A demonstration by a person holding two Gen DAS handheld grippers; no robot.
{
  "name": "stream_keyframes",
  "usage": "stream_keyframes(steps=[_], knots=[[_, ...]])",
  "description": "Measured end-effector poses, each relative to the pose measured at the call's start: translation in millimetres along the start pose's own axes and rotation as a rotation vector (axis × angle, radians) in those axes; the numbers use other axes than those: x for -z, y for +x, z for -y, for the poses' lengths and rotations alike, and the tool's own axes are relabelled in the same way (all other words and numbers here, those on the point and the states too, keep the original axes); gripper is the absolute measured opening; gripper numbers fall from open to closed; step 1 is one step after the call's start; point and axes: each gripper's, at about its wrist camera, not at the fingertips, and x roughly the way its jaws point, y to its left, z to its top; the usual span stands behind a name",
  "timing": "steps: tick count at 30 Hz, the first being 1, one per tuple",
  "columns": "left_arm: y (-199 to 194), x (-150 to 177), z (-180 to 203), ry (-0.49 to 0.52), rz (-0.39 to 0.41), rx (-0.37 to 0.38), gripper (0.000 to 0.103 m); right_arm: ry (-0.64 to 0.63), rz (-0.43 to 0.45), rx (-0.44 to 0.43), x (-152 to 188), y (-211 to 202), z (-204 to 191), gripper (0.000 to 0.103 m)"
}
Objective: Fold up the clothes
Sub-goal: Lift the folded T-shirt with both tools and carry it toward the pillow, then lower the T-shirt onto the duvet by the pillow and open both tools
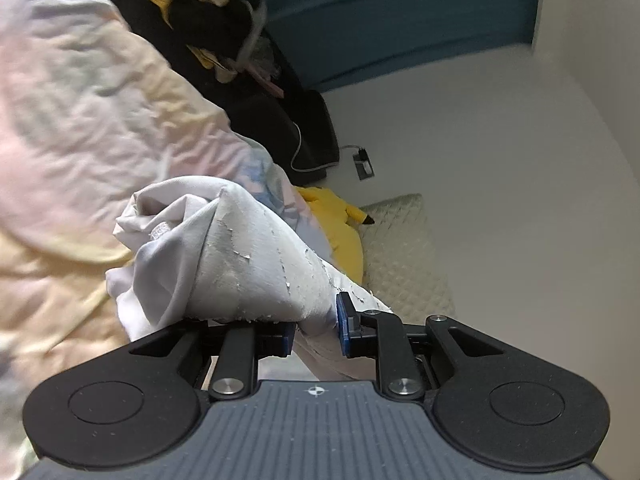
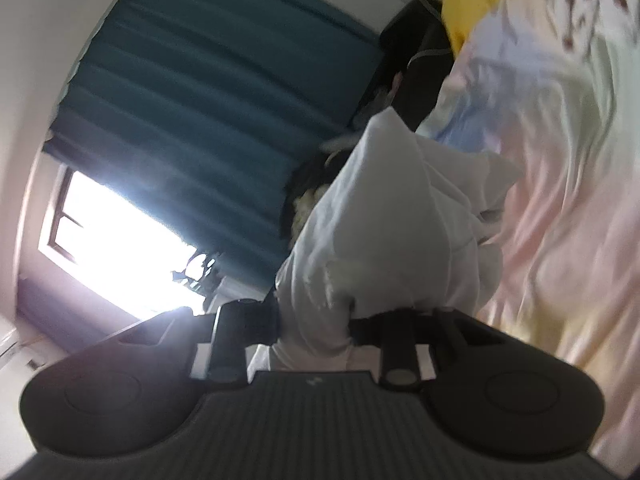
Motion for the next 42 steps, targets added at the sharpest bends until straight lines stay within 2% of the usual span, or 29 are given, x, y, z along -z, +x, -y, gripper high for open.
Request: stream_keyframes(steps=[5,9,12,16,20,26,28,29,33,35,37,42], knots=[[80,1,-3,0.071,-0.026,0.031,0.024,-0.042,0.059,0.001,-55,29,35,0.031],[132,19,-30,0.153,-0.066,0.05,0.024,-0.067,0.099,-0.026,-75,41,92,0.031],[155,44,-59,0.204,-0.127,-0.001,0.024,-0.068,0.098,-0.007,-64,34,148,0.032],[170,81,-92,0.299,-0.235,-0.118,0.024,-0.016,0.035,0.09,-34,26,220,0.032],[170,100,-98,0.401,-0.252,-0.158,0.024,0.016,0.01,0.131,-6,13,266,0.032],[169,100,-97,0.417,-0.257,-0.175,0.025,0.017,0.024,0.136,10,0,273,0.036],[167,101,-94,0.425,-0.266,-0.187,0.029,0.011,0.021,0.149,13,-6,266,0.039],[167,101,-93,0.428,-0.274,-0.194,0.036,0.011,0.018,0.157,12,-10,260,0.042],[152,103,-85,0.443,-0.281,-0.196,0.079,0.006,-0.008,0.197,18,-23,247,0.052],[139,103,-79,0.463,-0.271,-0.197,0.088,-0.007,-0.025,0.225,19,-29,239,0.058],[123,102,-71,0.487,-0.255,-0.206,0.089,-0.041,-0.035,0.261,19,-36,227,0.067],[74,92,-47,0.555,-0.166,-0.245,0.093,-0.147,-0.057,0.328,25,-64,189,0.072]])
